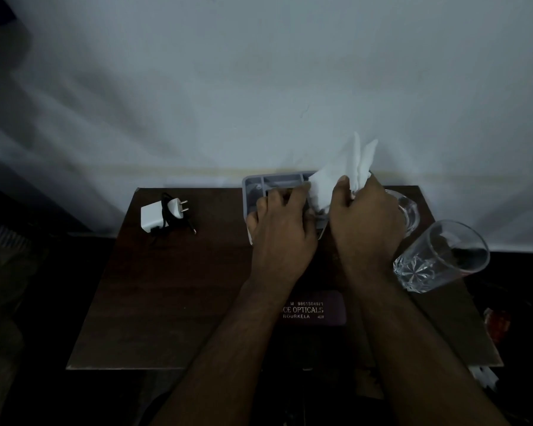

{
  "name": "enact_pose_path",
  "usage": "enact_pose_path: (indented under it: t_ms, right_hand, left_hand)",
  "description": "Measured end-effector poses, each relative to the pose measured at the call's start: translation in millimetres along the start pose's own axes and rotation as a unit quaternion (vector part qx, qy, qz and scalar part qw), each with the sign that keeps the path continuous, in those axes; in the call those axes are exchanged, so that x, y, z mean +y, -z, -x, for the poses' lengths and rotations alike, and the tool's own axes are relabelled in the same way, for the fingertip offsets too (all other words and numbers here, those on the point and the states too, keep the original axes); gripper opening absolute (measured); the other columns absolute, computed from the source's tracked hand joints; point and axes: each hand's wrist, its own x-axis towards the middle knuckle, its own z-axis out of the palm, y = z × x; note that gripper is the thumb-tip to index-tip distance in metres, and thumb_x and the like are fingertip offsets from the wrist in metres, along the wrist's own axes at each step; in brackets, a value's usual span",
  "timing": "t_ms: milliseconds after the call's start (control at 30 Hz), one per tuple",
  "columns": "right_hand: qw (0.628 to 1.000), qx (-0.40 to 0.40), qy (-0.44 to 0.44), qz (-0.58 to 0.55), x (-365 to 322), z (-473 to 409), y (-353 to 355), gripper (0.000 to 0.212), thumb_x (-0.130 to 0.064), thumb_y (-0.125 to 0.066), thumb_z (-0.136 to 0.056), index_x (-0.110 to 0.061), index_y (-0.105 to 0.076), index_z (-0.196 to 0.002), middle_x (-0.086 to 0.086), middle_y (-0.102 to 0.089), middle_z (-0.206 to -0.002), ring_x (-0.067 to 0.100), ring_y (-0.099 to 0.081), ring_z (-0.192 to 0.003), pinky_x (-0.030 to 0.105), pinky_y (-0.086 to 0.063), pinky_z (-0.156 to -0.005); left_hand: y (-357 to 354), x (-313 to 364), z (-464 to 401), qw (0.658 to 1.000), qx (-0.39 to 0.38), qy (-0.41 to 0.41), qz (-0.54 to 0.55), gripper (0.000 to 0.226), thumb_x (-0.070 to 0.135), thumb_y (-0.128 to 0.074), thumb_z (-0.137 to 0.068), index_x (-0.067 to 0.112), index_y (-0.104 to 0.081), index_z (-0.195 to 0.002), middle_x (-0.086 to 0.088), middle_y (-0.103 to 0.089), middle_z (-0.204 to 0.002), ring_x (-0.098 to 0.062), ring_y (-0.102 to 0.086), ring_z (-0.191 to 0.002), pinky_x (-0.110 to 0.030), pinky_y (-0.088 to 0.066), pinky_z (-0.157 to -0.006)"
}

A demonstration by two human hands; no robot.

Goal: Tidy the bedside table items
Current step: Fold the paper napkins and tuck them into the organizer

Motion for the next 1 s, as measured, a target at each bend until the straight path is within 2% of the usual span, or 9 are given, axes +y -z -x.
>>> enact_pose_path:
  t_ms: [67,167,300,467,567,667,800,900,1000]
  right_hand:
    - [1.000,-0.008,0.006,0.024,2.3,0.1,-0.3,0.035,-0.039,-0.051,-0.098,-0.012,-0.066,-0.114,0.013,-0.074,-0.089,0.038,-0.071,-0.085,0.035,-0.044,-0.067]
    - [0.999,-0.029,0.028,0.020,4.3,-0.2,-0.2,0.025,-0.036,-0.056,-0.095,-0.016,-0.067,-0.106,0.008,-0.071,-0.091,0.034,-0.069,-0.086,0.030,-0.034,-0.065]
    - [0.997,-0.058,0.050,-0.032,4.3,-1.7,-2.5,0.022,-0.035,-0.059,-0.095,-0.015,-0.068,-0.097,0.007,-0.060,-0.097,0.031,-0.064,-0.084,0.035,-0.045,-0.066]
    - [0.997,-0.030,0.019,-0.063,1.8,-1.1,-3.6,0.029,-0.041,-0.059,-0.097,-0.017,-0.056,-0.082,0.011,-0.067,-0.089,0.034,-0.066,-0.082,0.034,-0.042,-0.064]
    - [0.997,-0.052,0.033,-0.044,2.9,0.2,-5.0,0.029,-0.041,-0.060,-0.095,-0.015,-0.064,-0.083,0.010,-0.070,-0.083,0.036,-0.067,-0.078,0.032,-0.039,-0.062]
    - [0.996,-0.082,0.041,-0.019,3.0,1.2,-6.2,0.025,-0.037,-0.060,-0.093,-0.014,-0.064,-0.083,0.008,-0.068,-0.084,0.035,-0.066,-0.080,0.033,-0.039,-0.062]
    - [0.996,-0.076,0.031,-0.047,1.6,0.6,-4.2,0.036,-0.045,-0.059,-0.096,-0.011,-0.066,-0.087,0.011,-0.068,-0.087,0.035,-0.066,-0.082,0.035,-0.044,-0.064]
    - [0.989,-0.134,0.039,-0.038,1.0,1.7,-5.7,0.040,-0.054,-0.055,-0.096,-0.016,-0.069,-0.095,0.006,-0.064,-0.093,0.028,-0.064,-0.087,0.035,-0.048,-0.069]
    - [0.993,-0.095,0.035,-0.053,-2.1,0.7,-2.8,0.044,-0.060,-0.051,-0.096,-0.021,-0.067,-0.106,-0.002,-0.060,-0.099,0.018,-0.060,-0.087,0.030,-0.040,-0.068]
  left_hand:
    - [0.0,-0.7,0.6,1.000,0.001,-0.009,-0.004,0.046,0.033,-0.049,-0.101,0.038,-0.047,-0.147,-0.003,-0.048,-0.139,-0.025,-0.040,-0.131,-0.046,-0.026,-0.107]
    - [-0.6,-2.0,0.2,1.000,0.002,-0.016,-0.007,0.038,0.034,-0.049,-0.101,0.040,-0.057,-0.138,-0.002,-0.049,-0.138,-0.025,-0.041,-0.130,-0.045,-0.027,-0.106]
    - [-0.9,-2.5,-0.3,1.000,-0.007,-0.021,-0.015,0.035,0.033,-0.050,-0.100,0.041,-0.062,-0.131,-0.002,-0.049,-0.140,-0.025,-0.039,-0.132,-0.045,-0.025,-0.105]
    - [0.2,-1.8,1.1,1.000,-0.006,-0.021,-0.021,0.034,0.033,-0.048,-0.102,0.038,-0.059,-0.133,-0.002,-0.048,-0.139,-0.024,-0.039,-0.132,-0.045,-0.027,-0.106]
    - [0.9,-0.2,0.9,1.000,-0.005,-0.008,-0.010,0.036,0.032,-0.048,-0.101,0.033,-0.052,-0.137,-0.003,-0.048,-0.138,-0.024,-0.041,-0.131,-0.045,-0.027,-0.107]
    - [1.5,0.5,0.6,1.000,-0.007,0.001,-0.004,0.040,0.031,-0.048,-0.101,0.032,-0.049,-0.141,-0.004,-0.047,-0.140,-0.025,-0.040,-0.132,-0.045,-0.025,-0.108]
    - [1.7,1.0,0.7,1.000,-0.012,-0.003,-0.018,0.044,0.034,-0.046,-0.103,0.030,-0.045,-0.147,-0.004,-0.046,-0.143,-0.024,-0.038,-0.135,-0.044,-0.024,-0.109]
    - [1.5,0.9,0.1,1.000,-0.015,0.005,-0.015,0.047,0.037,-0.043,-0.104,0.029,-0.040,-0.151,-0.004,-0.045,-0.145,-0.024,-0.038,-0.135,-0.044,-0.024,-0.109]
    - [2.4,0.4,0.0,1.000,-0.024,0.002,-0.018,0.050,0.037,-0.045,-0.103,0.030,-0.038,-0.152,-0.005,-0.045,-0.145,-0.025,-0.038,-0.135,-0.045,-0.024,-0.109]
